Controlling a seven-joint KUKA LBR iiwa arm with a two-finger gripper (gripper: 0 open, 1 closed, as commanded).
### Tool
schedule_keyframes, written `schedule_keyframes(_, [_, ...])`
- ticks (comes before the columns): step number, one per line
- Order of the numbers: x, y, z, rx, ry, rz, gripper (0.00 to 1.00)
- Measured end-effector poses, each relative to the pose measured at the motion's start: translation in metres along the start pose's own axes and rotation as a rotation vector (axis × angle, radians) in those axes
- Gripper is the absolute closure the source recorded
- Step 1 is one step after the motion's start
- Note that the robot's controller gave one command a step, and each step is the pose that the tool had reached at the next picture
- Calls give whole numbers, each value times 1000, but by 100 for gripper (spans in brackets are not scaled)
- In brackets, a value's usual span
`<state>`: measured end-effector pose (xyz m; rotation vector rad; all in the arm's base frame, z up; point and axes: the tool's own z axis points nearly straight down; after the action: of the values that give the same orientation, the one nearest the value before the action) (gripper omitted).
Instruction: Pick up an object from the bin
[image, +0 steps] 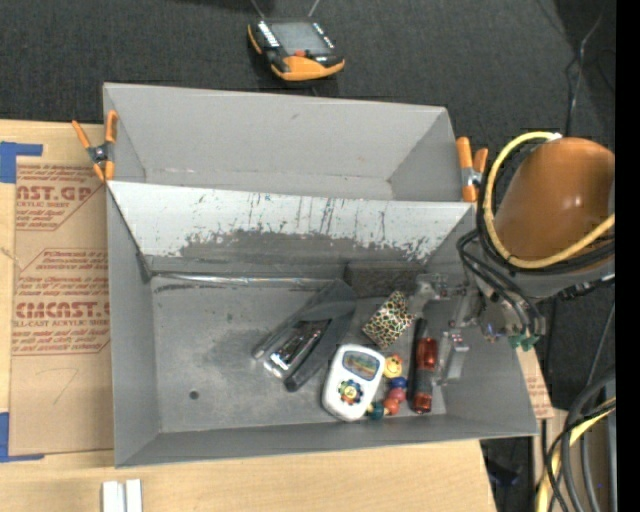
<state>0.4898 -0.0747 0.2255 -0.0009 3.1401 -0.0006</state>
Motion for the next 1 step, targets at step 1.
schedule_keyframes(1, [0,0,0,0,0,0,0])
